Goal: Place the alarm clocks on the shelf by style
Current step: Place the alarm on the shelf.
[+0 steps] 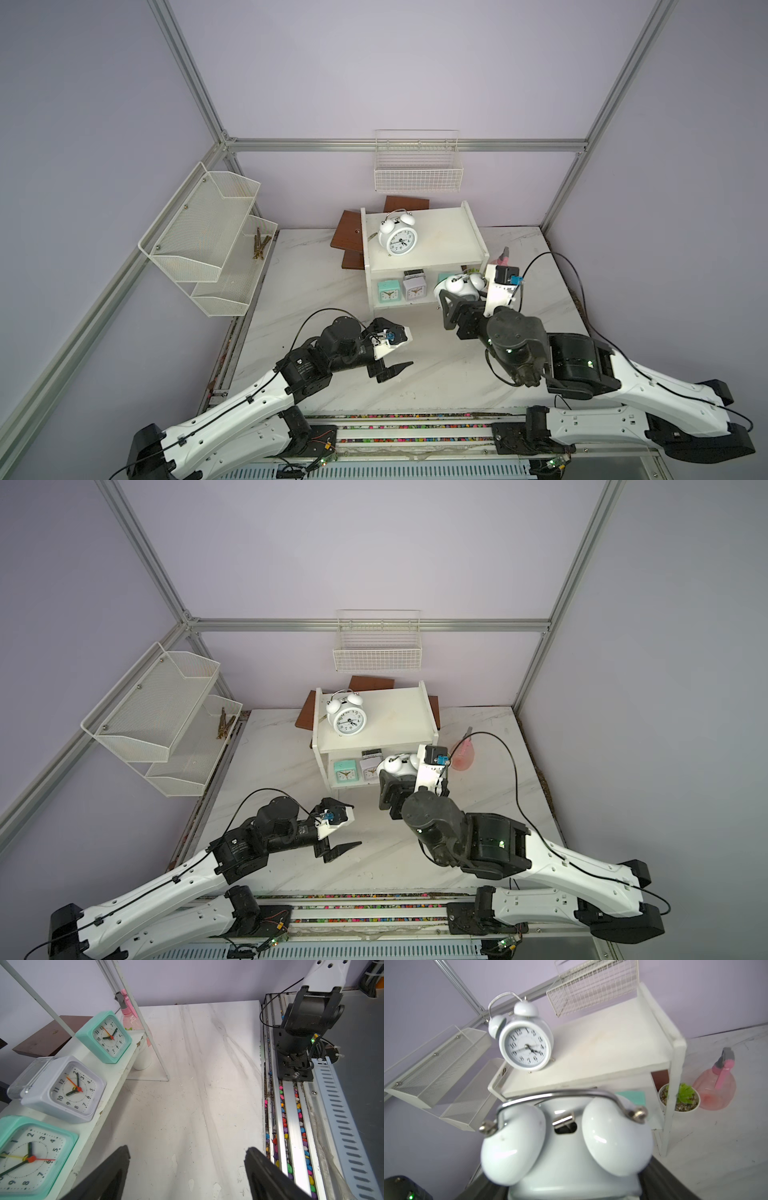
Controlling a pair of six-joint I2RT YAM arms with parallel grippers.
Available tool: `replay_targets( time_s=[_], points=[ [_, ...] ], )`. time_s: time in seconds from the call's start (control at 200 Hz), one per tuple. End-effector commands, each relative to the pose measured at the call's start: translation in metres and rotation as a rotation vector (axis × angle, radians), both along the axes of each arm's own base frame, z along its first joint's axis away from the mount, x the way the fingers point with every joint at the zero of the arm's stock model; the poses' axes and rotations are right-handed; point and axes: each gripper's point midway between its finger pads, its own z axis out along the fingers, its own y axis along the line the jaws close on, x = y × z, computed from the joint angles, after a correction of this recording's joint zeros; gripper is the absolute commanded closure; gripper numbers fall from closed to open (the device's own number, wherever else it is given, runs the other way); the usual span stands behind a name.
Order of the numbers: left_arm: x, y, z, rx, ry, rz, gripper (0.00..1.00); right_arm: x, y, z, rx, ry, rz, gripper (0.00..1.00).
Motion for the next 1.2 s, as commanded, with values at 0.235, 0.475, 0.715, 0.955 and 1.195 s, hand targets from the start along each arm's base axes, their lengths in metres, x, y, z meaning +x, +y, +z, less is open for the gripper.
replay_targets(
  time_s=[0.235, 0.475, 0.715, 0.955, 1.195],
  points=[
    [-0.007, 0.002, 0.008, 0.014, -0.017, -0.05, 0.08, 0.058, -0.001, 0.061, -0.236, 0.021, -0.023, 0.42],
    [0.001, 0.016, 0.016, 0.0, -0.032, 0.006, 0.07, 0.106, 0.023, 0.052, -0.309, 0.1, -0.007, 0.41],
    [0.011, 0.033, 0.018, -0.018, -0.043, 0.078, 0.05, 0.136, 0.014, 0.034, -0.343, 0.147, -0.061, 0.41],
    [0.016, 0.043, 0.022, -0.041, -0.058, 0.115, 0.02, 0.148, 0.004, 0.026, -0.362, 0.16, -0.121, 0.41],
    [0.018, 0.049, 0.027, -0.063, -0.072, 0.138, 0.0, 0.156, 0.008, 0.019, -0.346, 0.153, -0.132, 0.4]
  ],
)
